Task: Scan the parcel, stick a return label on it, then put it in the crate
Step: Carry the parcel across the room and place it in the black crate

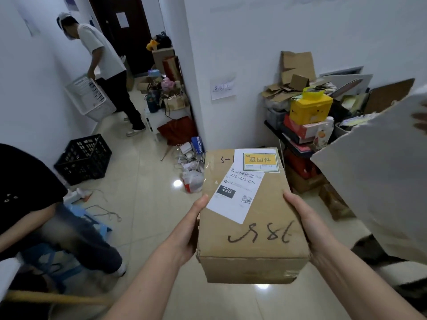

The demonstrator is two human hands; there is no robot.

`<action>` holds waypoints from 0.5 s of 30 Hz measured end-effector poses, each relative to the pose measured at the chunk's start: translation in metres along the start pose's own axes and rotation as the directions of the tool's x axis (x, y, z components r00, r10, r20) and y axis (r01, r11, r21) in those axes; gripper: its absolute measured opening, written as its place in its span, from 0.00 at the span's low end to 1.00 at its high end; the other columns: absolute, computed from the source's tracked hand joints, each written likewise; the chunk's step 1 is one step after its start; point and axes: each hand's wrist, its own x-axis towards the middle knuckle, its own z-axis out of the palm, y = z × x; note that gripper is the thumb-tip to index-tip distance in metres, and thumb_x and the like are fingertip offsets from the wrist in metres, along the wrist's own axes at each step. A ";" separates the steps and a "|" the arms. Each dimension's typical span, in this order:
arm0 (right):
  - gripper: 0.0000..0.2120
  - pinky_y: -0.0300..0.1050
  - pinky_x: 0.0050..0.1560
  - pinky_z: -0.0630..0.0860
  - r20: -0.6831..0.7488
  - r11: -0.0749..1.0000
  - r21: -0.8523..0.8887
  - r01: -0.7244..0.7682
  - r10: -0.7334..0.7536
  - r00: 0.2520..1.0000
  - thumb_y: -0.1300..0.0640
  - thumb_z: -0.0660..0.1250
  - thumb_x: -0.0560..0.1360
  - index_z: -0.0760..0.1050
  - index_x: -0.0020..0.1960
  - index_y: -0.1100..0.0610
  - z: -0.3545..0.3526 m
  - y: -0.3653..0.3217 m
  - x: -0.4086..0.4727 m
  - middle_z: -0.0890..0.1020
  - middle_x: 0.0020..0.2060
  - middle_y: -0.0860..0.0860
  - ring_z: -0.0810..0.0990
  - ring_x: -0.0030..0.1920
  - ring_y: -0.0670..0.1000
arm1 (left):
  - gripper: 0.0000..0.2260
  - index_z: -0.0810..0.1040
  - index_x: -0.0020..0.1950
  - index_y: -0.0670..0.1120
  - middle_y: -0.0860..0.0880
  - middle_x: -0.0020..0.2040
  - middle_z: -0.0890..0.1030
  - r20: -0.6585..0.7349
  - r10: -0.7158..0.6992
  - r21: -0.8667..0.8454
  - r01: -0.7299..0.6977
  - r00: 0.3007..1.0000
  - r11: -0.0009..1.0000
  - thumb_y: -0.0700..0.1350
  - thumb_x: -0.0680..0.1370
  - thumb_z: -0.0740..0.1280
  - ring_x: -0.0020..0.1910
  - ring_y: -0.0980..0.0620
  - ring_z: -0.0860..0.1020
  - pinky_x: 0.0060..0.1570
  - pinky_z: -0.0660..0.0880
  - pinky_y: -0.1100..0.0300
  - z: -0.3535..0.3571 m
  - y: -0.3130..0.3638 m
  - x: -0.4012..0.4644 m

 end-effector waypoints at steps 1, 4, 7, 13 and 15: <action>0.18 0.49 0.35 0.82 -0.004 1.000 0.004 0.000 0.000 1.000 0.43 0.63 0.75 0.81 0.49 0.57 -0.005 -0.011 0.011 0.87 0.36 0.58 0.85 0.32 0.56 | 0.26 0.84 0.58 0.51 0.44 0.58 0.84 0.000 -0.003 -0.003 0.003 1.000 1.000 0.66 0.69 0.67 0.61 0.43 0.80 0.69 0.69 0.45 0.008 0.007 0.014; 0.18 0.49 0.33 0.81 0.010 1.000 0.006 0.013 -0.013 1.000 0.44 0.62 0.75 0.80 0.51 0.57 -0.017 -0.044 0.044 0.87 0.36 0.57 0.85 0.32 0.55 | 0.29 0.83 0.60 0.52 0.43 0.61 0.83 0.009 0.005 0.000 -0.005 1.000 1.000 0.68 0.66 0.69 0.64 0.42 0.78 0.70 0.68 0.44 0.025 0.027 0.056; 0.15 0.48 0.33 0.82 0.010 0.999 0.025 0.043 -0.044 0.999 0.46 0.62 0.76 0.80 0.48 0.57 -0.023 -0.072 0.077 0.86 0.34 0.56 0.85 0.31 0.54 | 0.29 0.84 0.59 0.52 0.43 0.62 0.82 -0.010 0.004 -0.031 -0.004 1.000 0.999 0.68 0.66 0.70 0.64 0.42 0.78 0.69 0.69 0.44 0.034 0.045 0.093; 0.15 0.55 0.47 0.79 -0.005 0.999 0.022 0.038 -0.038 0.999 0.46 0.64 0.75 0.82 0.47 0.56 -0.029 -0.112 0.147 0.86 0.37 0.57 0.85 0.34 0.55 | 0.27 0.82 0.61 0.51 0.44 0.60 0.83 -0.011 0.016 -0.097 -0.017 1.000 0.995 0.65 0.67 0.69 0.63 0.43 0.78 0.69 0.69 0.44 0.048 0.078 0.164; 0.16 0.57 0.51 0.78 -0.027 0.999 0.020 0.036 -0.035 0.999 0.45 0.65 0.74 0.82 0.50 0.56 -0.031 -0.126 0.174 0.86 0.40 0.58 0.84 0.38 0.58 | 0.30 0.82 0.62 0.52 0.44 0.60 0.83 -0.013 0.020 -0.091 -0.021 1.000 0.996 0.66 0.65 0.71 0.63 0.43 0.78 0.69 0.69 0.43 0.050 0.090 0.193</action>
